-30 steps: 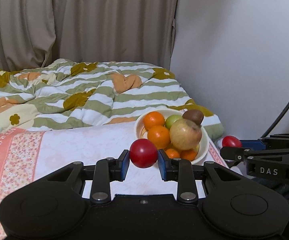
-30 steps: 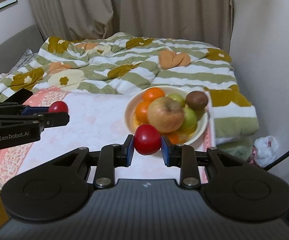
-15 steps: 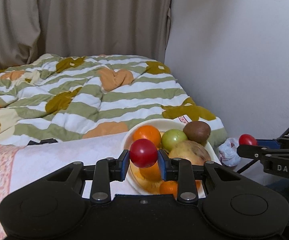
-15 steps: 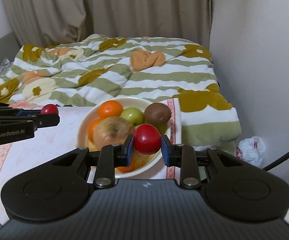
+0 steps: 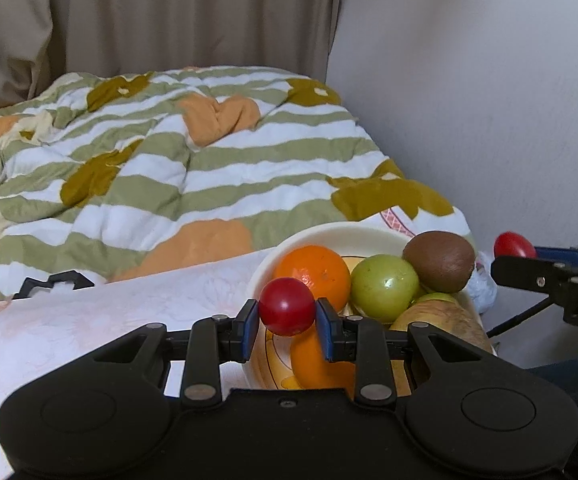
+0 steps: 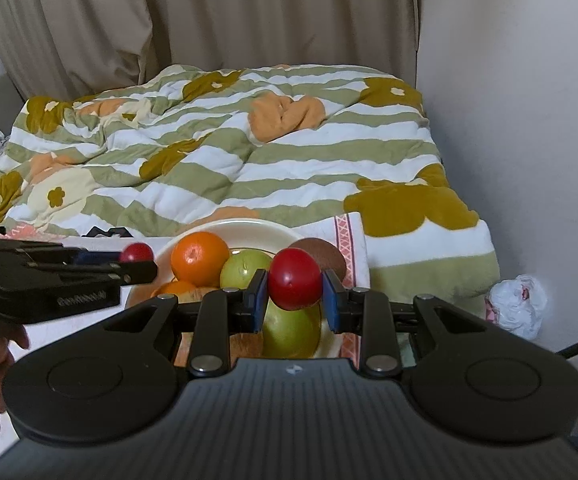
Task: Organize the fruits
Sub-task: 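Carry both red plums into the cream bowl and release them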
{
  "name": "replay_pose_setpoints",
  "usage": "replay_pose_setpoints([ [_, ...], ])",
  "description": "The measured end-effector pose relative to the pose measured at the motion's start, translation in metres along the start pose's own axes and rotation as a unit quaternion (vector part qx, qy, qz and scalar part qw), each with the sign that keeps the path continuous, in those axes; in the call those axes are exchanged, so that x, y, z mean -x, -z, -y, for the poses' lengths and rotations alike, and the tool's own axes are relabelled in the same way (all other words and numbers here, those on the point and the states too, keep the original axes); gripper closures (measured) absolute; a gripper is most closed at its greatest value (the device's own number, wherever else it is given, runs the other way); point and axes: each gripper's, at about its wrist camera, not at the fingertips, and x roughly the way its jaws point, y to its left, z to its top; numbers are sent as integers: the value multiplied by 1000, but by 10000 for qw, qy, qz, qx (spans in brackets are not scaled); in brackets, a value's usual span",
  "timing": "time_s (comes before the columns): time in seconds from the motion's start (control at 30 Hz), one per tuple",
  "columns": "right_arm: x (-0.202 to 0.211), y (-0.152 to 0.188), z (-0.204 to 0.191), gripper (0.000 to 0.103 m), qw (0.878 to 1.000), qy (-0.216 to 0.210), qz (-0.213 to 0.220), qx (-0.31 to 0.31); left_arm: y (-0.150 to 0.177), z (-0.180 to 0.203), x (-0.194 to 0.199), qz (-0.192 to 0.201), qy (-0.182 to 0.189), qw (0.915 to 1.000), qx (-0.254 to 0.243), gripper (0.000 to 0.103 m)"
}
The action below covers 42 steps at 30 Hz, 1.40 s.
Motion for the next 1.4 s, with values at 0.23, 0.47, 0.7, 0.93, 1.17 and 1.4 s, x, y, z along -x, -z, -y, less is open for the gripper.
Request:
replay_pose_setpoints([
  [0.23,-11,-11,-3,59,9999,-122,-29,32,-1,-1,-1,48,-68,10000,-15,39],
  [0.47,-21,-22,-13,59,9992,-352,-45,169,4,-16,20,300,-321,9990,125,14],
  [0.7,-39,-28,-39,59,9968,-624,-151,477,17,-33,40,375,-603,9967,394,8],
  [0.93,-61,-23,-59,59,9945,-726,-308,686,31,-44,57,417,-800,9942,592,8],
  [1.17,-61,-16,-66,49,9939,-663,-228,851,45,-52,71,428,-908,9917,801,8],
  [1.4,-34,-12,-67,12,9944,-629,50,852,55,-46,92,540,-951,9902,873,8],
])
